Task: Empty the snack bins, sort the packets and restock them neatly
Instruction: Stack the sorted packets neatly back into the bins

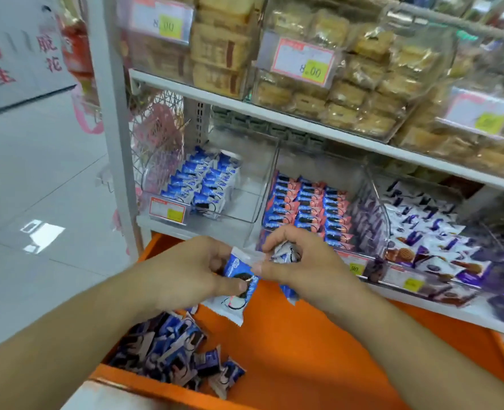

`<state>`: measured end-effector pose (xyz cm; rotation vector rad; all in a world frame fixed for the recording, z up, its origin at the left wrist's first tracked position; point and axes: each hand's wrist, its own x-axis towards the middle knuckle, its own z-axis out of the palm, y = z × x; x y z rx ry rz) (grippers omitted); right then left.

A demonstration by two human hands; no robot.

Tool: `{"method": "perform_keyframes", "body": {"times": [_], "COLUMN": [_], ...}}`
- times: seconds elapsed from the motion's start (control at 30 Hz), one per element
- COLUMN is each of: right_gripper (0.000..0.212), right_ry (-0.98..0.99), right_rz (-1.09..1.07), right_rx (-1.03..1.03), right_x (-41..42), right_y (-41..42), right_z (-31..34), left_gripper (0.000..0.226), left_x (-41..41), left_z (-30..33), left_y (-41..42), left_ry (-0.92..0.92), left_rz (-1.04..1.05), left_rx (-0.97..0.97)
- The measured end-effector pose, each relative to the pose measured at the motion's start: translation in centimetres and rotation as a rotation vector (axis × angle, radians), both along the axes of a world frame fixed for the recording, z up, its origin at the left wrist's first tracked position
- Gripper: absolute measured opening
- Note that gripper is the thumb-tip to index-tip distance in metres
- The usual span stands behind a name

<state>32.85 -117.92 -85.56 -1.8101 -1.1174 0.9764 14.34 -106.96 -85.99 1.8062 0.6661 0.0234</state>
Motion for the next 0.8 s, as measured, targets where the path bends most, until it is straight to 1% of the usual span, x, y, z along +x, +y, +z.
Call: {"method": "perform_keyframes", "body": {"times": [0.07, 0.1, 0.13, 0.17, 0.2, 0.23, 0.3, 0.33, 0.4, 0.43, 0.47, 0.5, 0.53, 0.57, 0.63, 0.67, 0.73, 0.8], "right_gripper": [0.024, 0.025, 0.030, 0.035, 0.036, 0.038, 0.043, 0.044, 0.050, 0.051, 0.050, 0.047, 0.041, 0.037, 0.033, 0.032, 0.034, 0.043], "right_ry": [0.201, 0.346, 0.490, 0.577, 0.579, 0.513, 0.345, 0.308, 0.284, 0.258, 0.225, 0.198, 0.170, 0.140, 0.074, 0.052, 0.056, 0.079], "right_rz": [-0.090, -0.123, -0.147, -0.152, -0.147, -0.141, -0.118, -0.114, -0.134, -0.162, -0.185, -0.196, -0.193, -0.189, -0.188, -0.185, -0.166, -0.110], "right_rx": [0.018, 0.051, 0.089, 0.123, 0.151, 0.170, 0.184, 0.192, 0.225, 0.249, 0.266, 0.280, 0.288, 0.293, 0.295, 0.293, 0.299, 0.285], "right_x": [0.5, 0.7, 0.8, 0.8, 0.7, 0.8, 0.7, 0.6, 0.8, 0.9, 1.0, 1.0, 0.9, 0.8, 0.8, 0.9, 1.0, 1.1], "right_y": [-1.0, -1.2, -1.3, -1.4, -1.5, -1.7, -1.9, -2.0, -2.0, -1.9, -1.7, -1.5, -1.4, -1.3, -1.3, -1.2, -1.1, -1.1], "right_z": [0.6, 0.8, 1.0, 1.2, 1.4, 1.4, 1.3, 1.3, 0.8, 0.7, 0.6, 0.5, 0.5, 0.5, 0.1, 0.1, 0.0, 0.2], "left_gripper": [0.017, 0.016, 0.014, 0.013, 0.012, 0.013, 0.016, 0.020, 0.032, 0.044, 0.054, 0.059, 0.057, 0.050, 0.035, 0.031, 0.031, 0.032], "left_x": [0.0, 0.3, 0.6, 1.0, 1.3, 1.5, 2.0, 2.3, 3.1, 3.5, 3.8, 4.1, 4.2, 4.1, 3.6, 3.4, 3.2, 3.2], "left_z": [-0.5, -0.3, -0.6, -0.7, -0.8, -0.7, -0.2, -0.1, 0.4, 0.5, 0.6, 0.8, 0.8, 0.8, 0.8, 0.7, 0.5, 0.4], "left_y": [-1.1, -1.8, -2.2, -2.6, -2.7, -2.8, -2.7, -2.5, -2.3, -2.1, -2.0, -1.9, -1.9, -2.0, -2.4, -2.5, -2.4, -2.1], "left_ry": [-0.095, -0.125, -0.149, -0.160, -0.176, -0.191, -0.260, -0.303, -0.359, -0.380, -0.394, -0.393, -0.399, -0.400, -0.398, -0.402, -0.410, -0.413], "left_rz": [0.154, 0.229, 0.312, 0.370, 0.426, 0.467, 0.502, 0.518, 0.548, 0.572, 0.588, 0.590, 0.566, 0.513, 0.416, 0.396, 0.388, 0.388], "left_rx": [-0.056, -0.096, -0.122, -0.125, -0.140, -0.176, -0.321, -0.395, -0.498, -0.548, -0.603, -0.624, -0.628, -0.591, -0.469, -0.428, -0.398, -0.395]}}
